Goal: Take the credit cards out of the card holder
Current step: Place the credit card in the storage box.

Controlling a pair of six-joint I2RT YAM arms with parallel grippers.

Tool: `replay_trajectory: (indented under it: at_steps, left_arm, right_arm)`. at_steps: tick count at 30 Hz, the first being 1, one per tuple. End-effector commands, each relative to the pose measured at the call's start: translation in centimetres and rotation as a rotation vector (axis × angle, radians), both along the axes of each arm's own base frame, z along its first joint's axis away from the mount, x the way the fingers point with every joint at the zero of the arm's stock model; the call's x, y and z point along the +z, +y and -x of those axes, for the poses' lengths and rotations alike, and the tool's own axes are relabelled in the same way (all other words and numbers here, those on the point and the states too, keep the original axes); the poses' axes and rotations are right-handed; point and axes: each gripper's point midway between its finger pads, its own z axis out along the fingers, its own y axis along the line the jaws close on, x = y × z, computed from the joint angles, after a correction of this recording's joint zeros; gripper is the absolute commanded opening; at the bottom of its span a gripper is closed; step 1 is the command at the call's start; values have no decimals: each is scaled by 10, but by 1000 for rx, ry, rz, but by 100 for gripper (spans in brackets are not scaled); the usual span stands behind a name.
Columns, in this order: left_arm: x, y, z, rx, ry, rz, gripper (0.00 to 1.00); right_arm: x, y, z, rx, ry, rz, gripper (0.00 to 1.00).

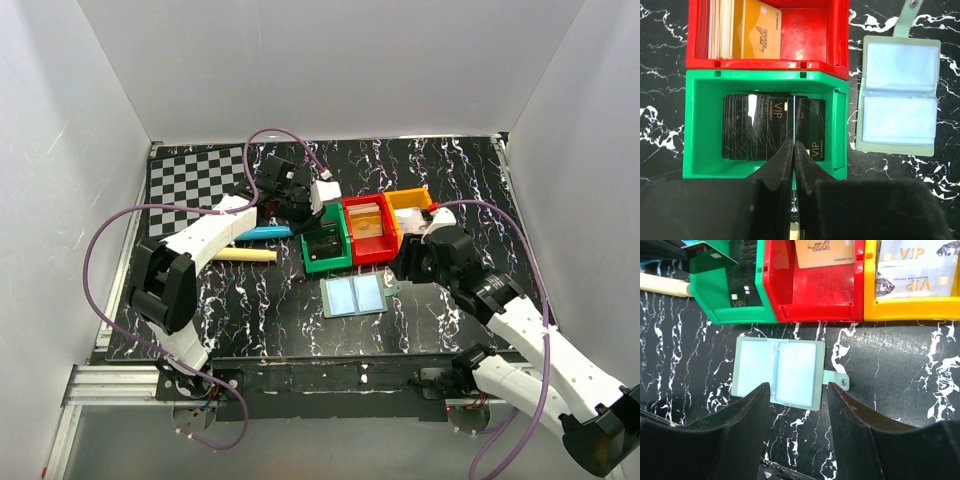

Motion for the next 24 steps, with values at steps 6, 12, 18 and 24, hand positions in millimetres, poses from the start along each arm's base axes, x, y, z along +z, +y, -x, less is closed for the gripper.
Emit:
replay_trajectory:
  at_steps: [6, 12, 18, 24]
  left_arm:
    - [-1, -12, 11, -148, -35, 60, 0]
    - [-9, -16, 6, -161, -43, 66, 0]
    - [-25, -14, 5, -156, -19, 40, 0]
    - [-37, -15, 10, -157, 18, 46, 0]
  right_arm:
    - [1, 8, 7, 38, -20, -71, 57]
    - [-3, 13, 13, 58, 1, -105, 56]
    - [-3, 15, 15, 67, 3, -115, 56]
    - [-5, 16, 14, 75, 4, -116, 56]
